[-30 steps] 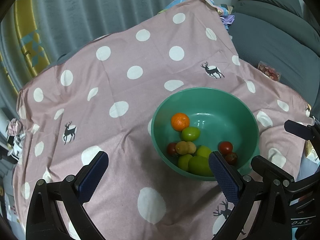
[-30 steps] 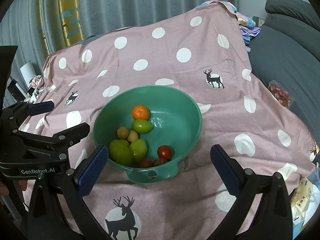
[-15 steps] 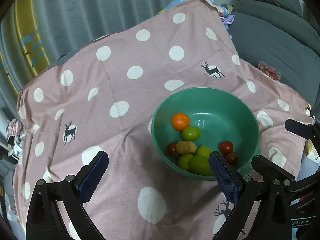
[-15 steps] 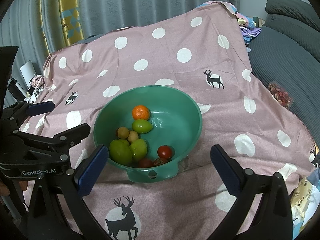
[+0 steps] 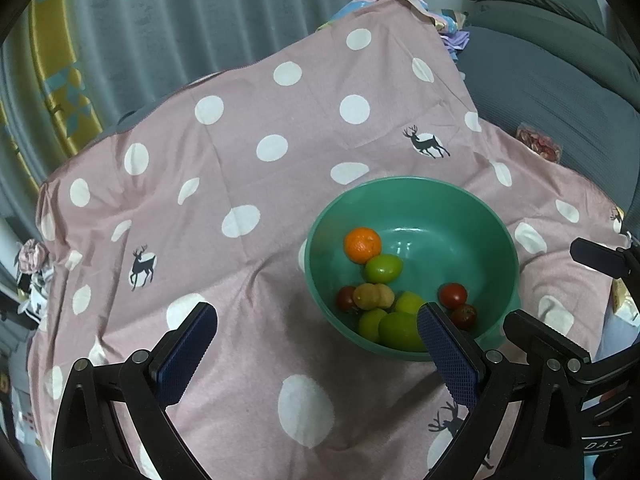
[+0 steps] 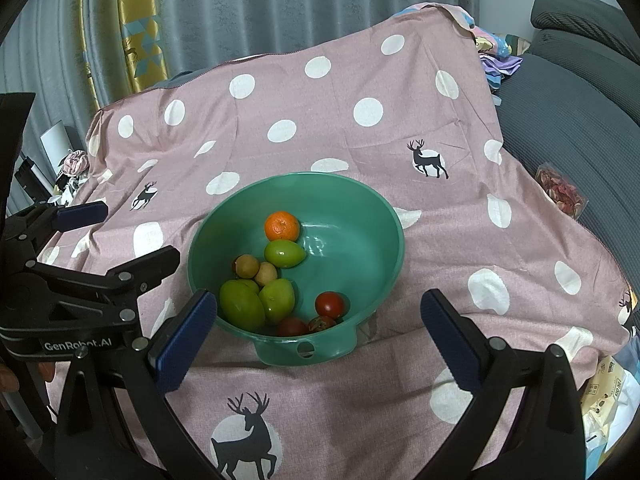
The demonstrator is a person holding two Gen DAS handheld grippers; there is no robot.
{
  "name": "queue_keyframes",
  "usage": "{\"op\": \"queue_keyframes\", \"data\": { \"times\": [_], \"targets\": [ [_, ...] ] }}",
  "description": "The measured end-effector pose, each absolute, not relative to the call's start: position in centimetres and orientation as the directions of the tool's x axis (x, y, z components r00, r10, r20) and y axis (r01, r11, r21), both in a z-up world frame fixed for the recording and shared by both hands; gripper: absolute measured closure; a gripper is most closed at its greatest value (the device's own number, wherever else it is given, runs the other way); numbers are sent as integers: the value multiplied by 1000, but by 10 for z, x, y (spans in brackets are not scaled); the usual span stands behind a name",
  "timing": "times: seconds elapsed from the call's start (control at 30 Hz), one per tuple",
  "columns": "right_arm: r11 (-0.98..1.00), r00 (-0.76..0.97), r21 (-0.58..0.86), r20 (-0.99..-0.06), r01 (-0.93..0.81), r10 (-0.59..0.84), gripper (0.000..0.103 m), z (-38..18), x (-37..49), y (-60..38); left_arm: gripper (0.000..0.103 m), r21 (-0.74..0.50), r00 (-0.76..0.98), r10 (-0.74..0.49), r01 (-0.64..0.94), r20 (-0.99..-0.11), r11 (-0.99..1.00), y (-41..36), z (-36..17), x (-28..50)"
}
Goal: Organize fruits
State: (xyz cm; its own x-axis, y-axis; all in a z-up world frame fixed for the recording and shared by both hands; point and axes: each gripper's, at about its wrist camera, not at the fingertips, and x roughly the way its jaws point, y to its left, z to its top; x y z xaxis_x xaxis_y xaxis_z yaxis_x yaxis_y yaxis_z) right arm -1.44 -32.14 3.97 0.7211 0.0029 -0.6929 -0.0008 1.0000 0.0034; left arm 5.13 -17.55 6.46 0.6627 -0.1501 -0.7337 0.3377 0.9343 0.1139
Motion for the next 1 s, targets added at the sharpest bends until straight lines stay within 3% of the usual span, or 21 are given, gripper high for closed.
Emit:
{"op": "queue_keyframes", "data": {
  "times": [1.0],
  "targets": [
    [1000,720,3,-694,-2,4,0,41,-14,-322,3,119,666,-149,339,-731,933,-173,66,51]
  ]
}}
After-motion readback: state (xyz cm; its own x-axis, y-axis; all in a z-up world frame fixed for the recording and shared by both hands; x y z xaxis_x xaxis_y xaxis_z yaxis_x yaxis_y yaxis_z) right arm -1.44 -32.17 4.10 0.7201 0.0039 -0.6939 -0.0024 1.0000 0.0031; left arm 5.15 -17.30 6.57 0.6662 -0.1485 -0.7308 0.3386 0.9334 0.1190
